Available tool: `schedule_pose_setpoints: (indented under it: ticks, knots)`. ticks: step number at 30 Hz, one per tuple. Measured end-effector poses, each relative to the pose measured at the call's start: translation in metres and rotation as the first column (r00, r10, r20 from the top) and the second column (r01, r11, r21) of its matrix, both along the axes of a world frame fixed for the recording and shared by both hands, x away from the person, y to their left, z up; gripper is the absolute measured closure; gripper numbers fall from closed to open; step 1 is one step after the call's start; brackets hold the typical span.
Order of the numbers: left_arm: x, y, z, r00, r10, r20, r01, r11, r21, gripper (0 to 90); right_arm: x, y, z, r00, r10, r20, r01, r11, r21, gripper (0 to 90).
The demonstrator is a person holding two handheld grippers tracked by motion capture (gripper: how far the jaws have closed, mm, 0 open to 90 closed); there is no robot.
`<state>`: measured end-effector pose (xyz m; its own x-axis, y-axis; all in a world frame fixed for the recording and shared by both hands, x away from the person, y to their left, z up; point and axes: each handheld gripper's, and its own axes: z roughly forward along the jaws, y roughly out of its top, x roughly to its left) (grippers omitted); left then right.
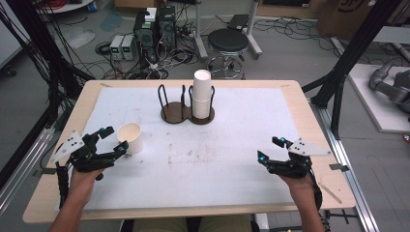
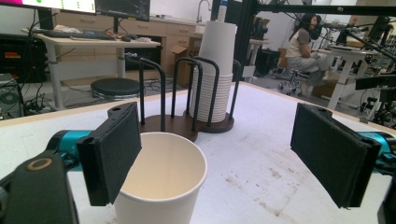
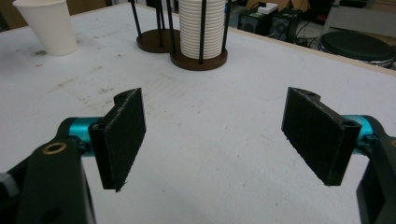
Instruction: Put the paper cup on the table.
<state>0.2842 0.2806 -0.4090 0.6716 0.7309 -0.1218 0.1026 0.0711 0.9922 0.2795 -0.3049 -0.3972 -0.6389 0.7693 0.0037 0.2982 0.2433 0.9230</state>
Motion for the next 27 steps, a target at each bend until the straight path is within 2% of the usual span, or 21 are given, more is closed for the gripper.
schedule_pose_setpoints:
  ticks: [27]
  knots:
    - [0.0025,-0.0038,-0.0009,1.0000,-0.004,-0.004,0.004,1.0000,0.008,16.2,-0.0013,-0.0026,-0.0008,1.0000,-0.006,-0.002,0.006,1.000,0.000,22.3]
